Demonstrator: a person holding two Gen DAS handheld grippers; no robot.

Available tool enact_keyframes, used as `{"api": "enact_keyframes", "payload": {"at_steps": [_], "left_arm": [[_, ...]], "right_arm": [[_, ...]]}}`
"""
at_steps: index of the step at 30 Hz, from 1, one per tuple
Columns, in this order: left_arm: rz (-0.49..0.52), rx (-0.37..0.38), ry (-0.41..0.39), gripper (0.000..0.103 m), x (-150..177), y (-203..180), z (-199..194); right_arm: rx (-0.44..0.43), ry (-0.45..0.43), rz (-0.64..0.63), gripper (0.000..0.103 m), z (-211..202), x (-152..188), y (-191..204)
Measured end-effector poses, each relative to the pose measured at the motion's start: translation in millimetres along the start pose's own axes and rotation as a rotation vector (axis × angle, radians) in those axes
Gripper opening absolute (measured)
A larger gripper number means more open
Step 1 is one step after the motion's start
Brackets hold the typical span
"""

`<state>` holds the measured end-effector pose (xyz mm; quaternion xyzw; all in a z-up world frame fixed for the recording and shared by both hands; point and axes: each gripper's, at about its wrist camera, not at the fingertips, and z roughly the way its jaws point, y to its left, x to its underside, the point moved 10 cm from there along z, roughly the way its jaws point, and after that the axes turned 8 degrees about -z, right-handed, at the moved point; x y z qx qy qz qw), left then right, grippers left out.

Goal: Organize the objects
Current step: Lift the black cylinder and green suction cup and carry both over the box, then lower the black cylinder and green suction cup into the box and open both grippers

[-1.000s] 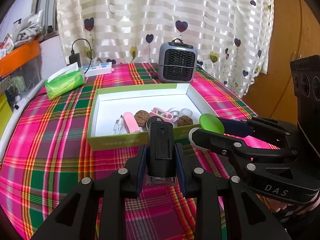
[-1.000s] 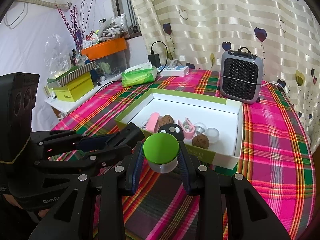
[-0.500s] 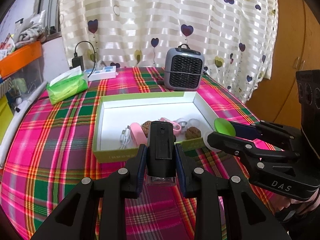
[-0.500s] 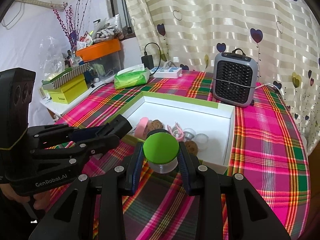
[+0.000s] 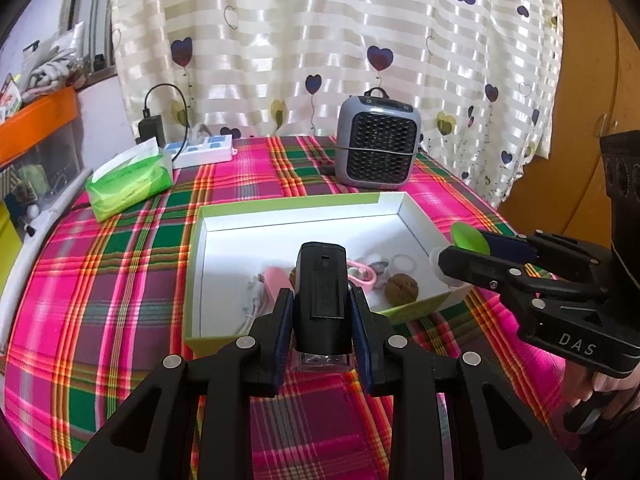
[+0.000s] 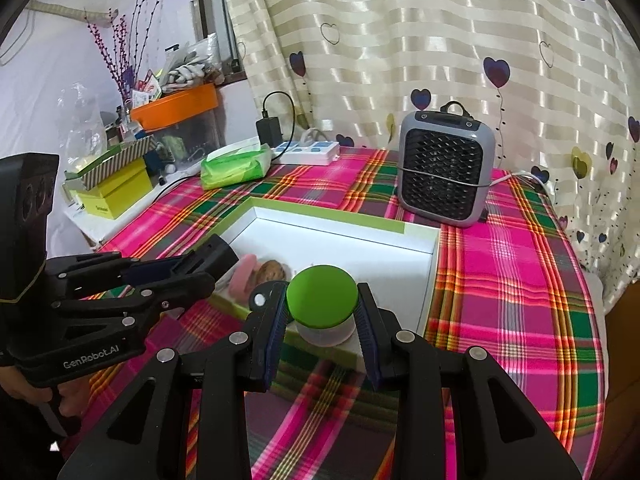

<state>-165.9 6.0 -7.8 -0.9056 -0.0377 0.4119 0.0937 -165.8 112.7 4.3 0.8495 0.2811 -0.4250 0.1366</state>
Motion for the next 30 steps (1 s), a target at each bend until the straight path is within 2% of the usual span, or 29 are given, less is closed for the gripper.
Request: {"api": "enact_keyframes", "payload": {"at_steps": [12, 23, 30], "left_arm": [[-0.048, -0.055, 0.005, 0.026, -10, 33, 19], [-0.085, -0.112, 0.027, 0.025, -6, 58, 35], [-0.092, -0.134, 0.028, 0.025, -5, 63, 38]], "right_arm": [[0.038, 0.032, 0.056, 0.035, 18, 7, -33], [0.084, 0.095, 0.032, 0.035, 36, 20, -38], [0.078, 0.123, 0.027, 0.035, 44, 28, -38]]}}
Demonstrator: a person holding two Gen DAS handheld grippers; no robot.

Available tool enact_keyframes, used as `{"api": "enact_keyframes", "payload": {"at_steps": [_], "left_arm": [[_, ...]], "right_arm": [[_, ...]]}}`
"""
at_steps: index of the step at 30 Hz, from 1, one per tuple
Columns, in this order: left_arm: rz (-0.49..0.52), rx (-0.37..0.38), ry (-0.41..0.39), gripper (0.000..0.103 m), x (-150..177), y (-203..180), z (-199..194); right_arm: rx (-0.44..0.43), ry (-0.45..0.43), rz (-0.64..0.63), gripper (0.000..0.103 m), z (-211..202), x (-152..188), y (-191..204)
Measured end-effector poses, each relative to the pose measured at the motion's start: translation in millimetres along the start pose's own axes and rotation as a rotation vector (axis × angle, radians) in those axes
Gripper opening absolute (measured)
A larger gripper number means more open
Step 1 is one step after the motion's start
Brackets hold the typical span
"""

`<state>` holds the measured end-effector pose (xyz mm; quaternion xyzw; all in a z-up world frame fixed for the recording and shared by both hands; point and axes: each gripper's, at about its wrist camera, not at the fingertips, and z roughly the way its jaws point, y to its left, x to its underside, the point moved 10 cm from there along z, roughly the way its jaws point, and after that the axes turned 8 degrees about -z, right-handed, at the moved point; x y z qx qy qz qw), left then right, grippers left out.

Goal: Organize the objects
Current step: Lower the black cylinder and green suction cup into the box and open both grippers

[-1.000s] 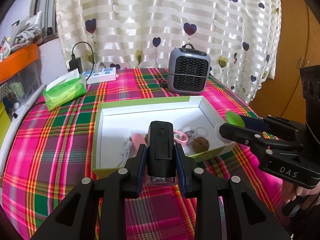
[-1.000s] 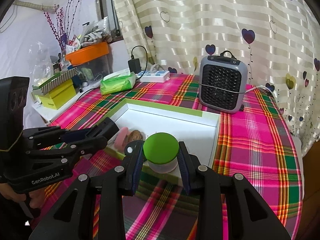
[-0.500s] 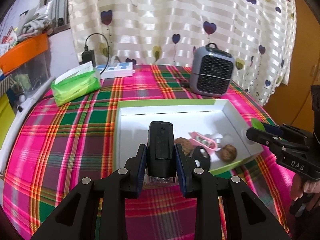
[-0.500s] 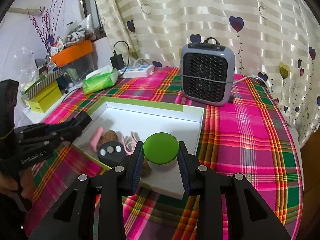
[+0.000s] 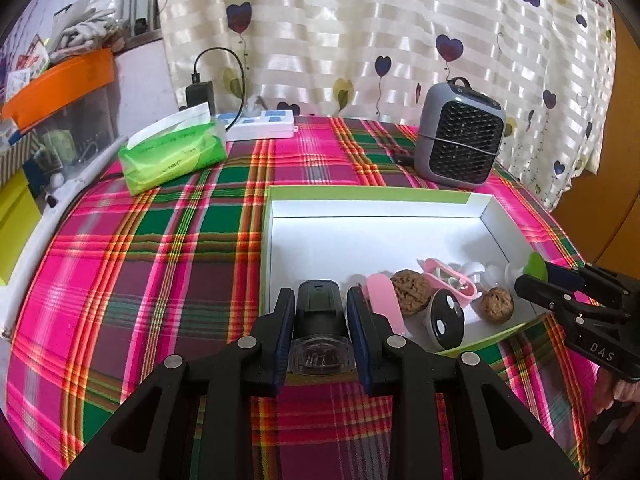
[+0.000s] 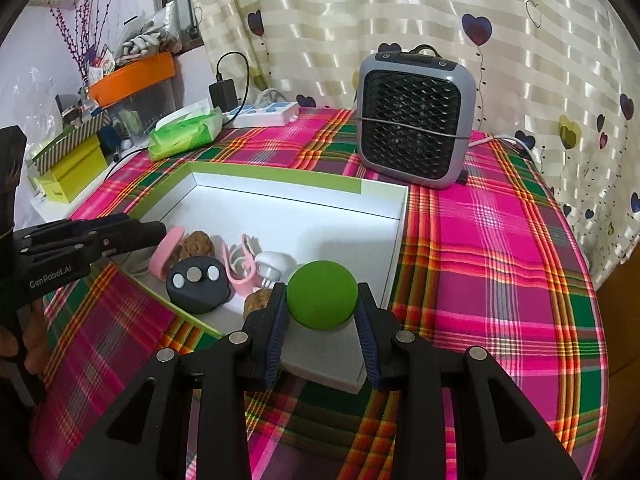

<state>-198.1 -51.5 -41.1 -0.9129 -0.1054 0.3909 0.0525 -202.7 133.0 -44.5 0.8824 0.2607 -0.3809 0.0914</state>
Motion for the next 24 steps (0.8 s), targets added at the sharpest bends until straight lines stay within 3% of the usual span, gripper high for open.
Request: {"api": "enact_keyframes", "payload": {"at_steps": [15, 24], "left_arm": [[0.025, 0.020, 0.046, 0.024, 7, -6, 17], [0.000, 0.044, 0.025, 0.025, 3, -7, 10]], "right_arm": [[-0.027, -0.018, 0.001, 0.035, 3, -3, 9], [-0.034, -0.052, 0.022, 0.037, -3, -5, 7]]}}
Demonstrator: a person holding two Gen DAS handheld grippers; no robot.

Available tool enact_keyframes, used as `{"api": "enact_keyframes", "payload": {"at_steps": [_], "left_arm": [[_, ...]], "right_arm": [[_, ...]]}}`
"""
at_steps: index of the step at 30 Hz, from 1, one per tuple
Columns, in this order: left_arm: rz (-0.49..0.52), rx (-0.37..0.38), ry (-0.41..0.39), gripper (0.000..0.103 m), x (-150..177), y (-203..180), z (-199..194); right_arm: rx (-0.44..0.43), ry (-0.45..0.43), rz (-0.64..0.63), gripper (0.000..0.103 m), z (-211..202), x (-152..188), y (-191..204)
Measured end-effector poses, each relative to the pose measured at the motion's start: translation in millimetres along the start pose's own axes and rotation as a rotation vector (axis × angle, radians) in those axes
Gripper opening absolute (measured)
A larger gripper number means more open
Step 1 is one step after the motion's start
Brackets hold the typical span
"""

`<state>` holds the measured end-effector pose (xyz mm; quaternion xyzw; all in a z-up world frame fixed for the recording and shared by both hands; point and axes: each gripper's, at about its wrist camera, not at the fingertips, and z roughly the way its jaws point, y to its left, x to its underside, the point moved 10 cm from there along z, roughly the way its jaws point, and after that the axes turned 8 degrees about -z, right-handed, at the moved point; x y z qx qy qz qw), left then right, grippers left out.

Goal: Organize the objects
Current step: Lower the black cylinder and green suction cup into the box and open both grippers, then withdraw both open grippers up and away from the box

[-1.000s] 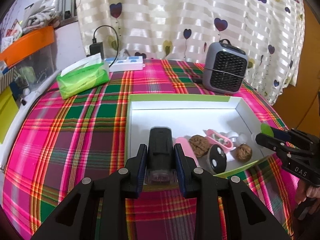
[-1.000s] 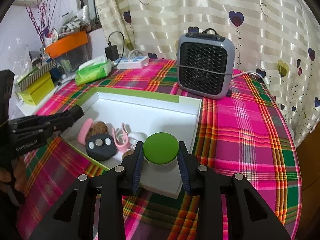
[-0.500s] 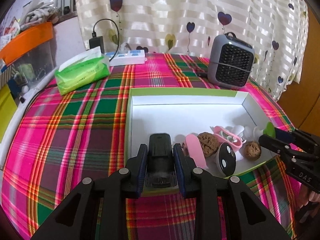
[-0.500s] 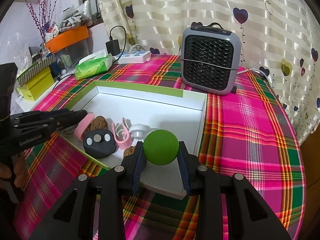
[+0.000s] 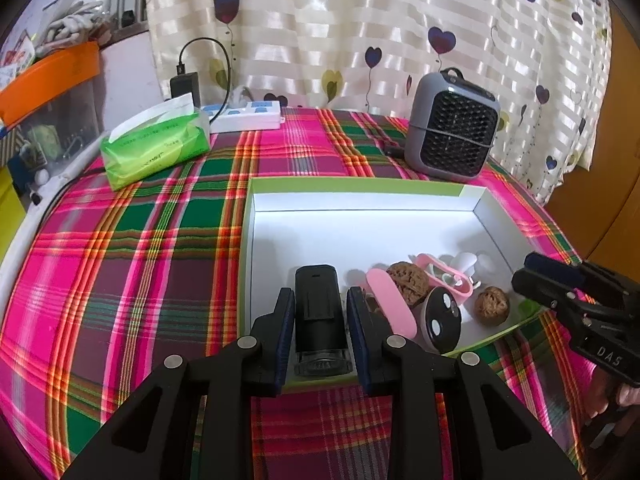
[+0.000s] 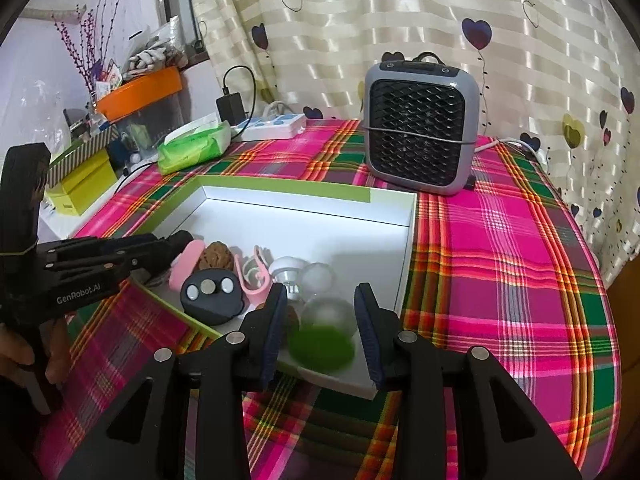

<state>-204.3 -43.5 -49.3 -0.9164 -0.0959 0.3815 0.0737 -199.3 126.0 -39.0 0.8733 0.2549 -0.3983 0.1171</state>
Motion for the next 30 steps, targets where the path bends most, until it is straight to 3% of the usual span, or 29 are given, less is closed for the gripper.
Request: {"api": "enact_keyframes", "payload": {"at_steps": [16, 30], "left_arm": [[0.010, 0.030, -0.055, 0.025, 3, -14, -29], [0.041, 0.051, -0.049, 0.025, 23, -30, -45]], "right_arm": [[0.006, -0.040, -0.022, 0.037, -18, -1, 15], [-0.020, -0.035, -0.036, 0.037, -34, 6, 45]]}}
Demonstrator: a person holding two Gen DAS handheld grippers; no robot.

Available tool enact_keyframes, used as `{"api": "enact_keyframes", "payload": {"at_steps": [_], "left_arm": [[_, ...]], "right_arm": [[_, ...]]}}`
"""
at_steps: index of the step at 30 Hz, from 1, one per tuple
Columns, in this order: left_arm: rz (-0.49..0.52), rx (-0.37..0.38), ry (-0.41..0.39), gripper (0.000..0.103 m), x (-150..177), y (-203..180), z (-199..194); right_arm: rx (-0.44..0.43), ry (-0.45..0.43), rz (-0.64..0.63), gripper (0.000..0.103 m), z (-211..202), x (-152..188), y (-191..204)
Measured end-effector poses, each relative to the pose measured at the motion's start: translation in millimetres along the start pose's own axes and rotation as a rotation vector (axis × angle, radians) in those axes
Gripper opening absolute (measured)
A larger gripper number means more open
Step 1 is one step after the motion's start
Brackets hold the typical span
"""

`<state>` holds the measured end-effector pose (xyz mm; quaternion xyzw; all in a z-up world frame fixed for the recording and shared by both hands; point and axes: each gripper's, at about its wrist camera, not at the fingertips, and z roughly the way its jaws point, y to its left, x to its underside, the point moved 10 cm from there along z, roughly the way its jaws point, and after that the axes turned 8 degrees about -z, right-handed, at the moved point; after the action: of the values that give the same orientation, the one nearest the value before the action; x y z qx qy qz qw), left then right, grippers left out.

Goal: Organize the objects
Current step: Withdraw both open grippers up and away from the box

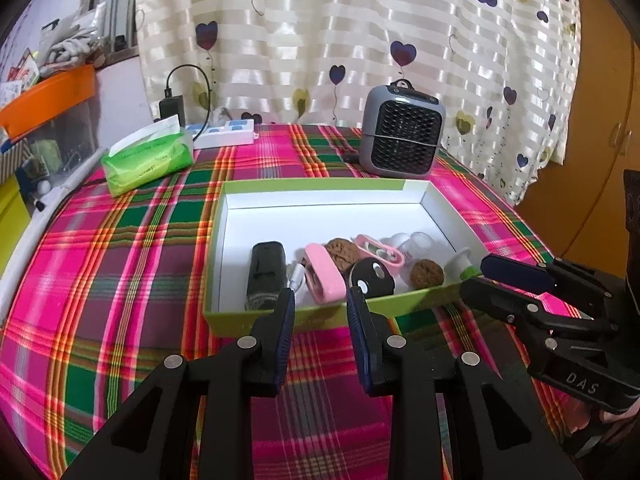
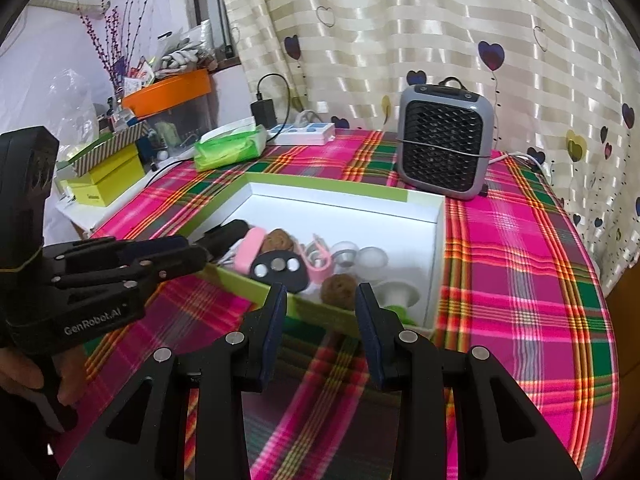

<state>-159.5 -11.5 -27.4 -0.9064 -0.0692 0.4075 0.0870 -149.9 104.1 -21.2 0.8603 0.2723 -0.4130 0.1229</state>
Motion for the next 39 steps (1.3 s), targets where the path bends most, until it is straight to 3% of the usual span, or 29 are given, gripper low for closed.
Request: {"api": "enact_keyframes", "payload": {"at_steps": [39], "left_arm": [[0.033, -0.002, -0.012, 0.025, 14, -22, -25]], "right_arm": [[-0.018, -0.020, -0.033, 0.037, -21, -3, 37]]}}
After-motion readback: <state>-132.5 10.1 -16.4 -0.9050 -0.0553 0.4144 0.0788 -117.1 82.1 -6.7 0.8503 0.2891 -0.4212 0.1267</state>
